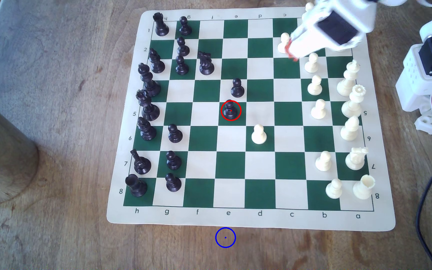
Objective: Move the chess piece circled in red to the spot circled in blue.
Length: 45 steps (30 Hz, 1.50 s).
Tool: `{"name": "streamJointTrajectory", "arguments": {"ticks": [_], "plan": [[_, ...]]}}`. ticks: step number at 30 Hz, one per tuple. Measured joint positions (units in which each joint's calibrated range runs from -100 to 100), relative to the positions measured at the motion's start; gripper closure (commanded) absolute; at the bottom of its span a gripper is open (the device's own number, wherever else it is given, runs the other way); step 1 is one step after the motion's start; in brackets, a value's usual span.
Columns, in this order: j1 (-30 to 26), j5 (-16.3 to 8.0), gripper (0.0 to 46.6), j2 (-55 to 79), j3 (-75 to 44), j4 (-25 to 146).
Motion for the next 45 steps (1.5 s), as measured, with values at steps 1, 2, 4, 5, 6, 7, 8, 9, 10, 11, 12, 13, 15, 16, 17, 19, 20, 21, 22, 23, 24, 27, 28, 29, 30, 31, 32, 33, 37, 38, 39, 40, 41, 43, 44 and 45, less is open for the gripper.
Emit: {"name": "streamJointTrajectory", "arguments": {"ticks": [1, 2, 4, 5, 6, 7, 8, 9, 10, 11, 12, 13, 15, 16, 17, 19, 20, 21, 22, 23, 24, 27, 28, 29, 30, 31, 32, 33, 37, 38, 39, 40, 41, 43, 44, 45], "plan": [[0.0, -0.63, 45.7, 1.93, -1.63, 0.96], [0.0, -1.66, 46.3, 4.27, -3.89, 1.91], [0.07, -4.74, 46.1, 11.31, -9.31, 2.87], [0.07, -5.42, 45.8, 12.82, -10.3, 2.71], [0.15, -6.74, 45.1, 14.83, -11.75, 2.47], [0.29, -8.21, 45.3, 16.59, -13.19, 2.23], [0.88, -10.84, 45.7, 19.86, -15.09, 1.91], [1.18, -11.87, 45.9, 20.86, -15.73, 1.83], [1.4, -12.75, 45.9, 21.95, -16.27, 1.35], [1.47, -13.97, 45.4, 23.38, -16.99, 0.64], [1.33, -16.46, 43.7, 25.97, -17.53, -0.8], [1.33, -17.34, 40.9, 26.98, -17.53, -1.35], [1.33, -19.1, 37.4, 29.07, -17.89, -2.71], [1.33, -20.02, 34.5, 30.33, -18.26, -3.19], [1.33, -21.1, 34.1, 32.59, -18.98, -3.59], [0.88, -21.83, 33.5, 34.44, -19.97, -3.82], [0.66, -22.03, 33.4, 35.78, -21.06, -3.82], [0.29, -22.22, 33.2, 38.46, -22.77, -3.82], [0.15, -22.27, 33.2, 39.3, -23.23, -3.82], [0.15, -22.22, 33.2, 40.3, -24.13, -3.82], [0.15, -22.22, 33.6, 41.64, -25.31, -3.82], [0.15, -21.73, 35.2, 45.58, -28.11, -3.82], [0.15, -21.44, 35.4, 46.59, -28.83, -3.82], [0.22, -21.25, 35.2, 47.67, -29.64, -3.82], [0.22, -20.9, 34.7, 49.35, -30.55, -3.82], [0.22, -20.76, 34.1, 49.94, -30.73, -3.82], [0.22, -20.51, 33.2, 50.61, -31.18, -3.82], [0.22, -20.22, 32.1, 51.61, -31.81, -3.82], [0.22, -18.61, 31.3, 54.63, -33.8, -3.51], [0.22, -18.17, 31.5, 55.22, -34.16, -3.35], [0.44, -17.19, 32.0, 55.97, -34.61, -3.35], [0.59, -16.75, 32.2, 56.3, -34.7, -3.35], [0.96, -16.26, 32.3, 56.56, -34.88, -3.35], [1.77, -14.75, 31.9, 57.14, -35.61, -3.19], [1.84, -14.6, 31.7, 57.31, -35.88, -2.95], [1.99, -14.21, 31.7, 57.31, -36.24, -2.47]]}}
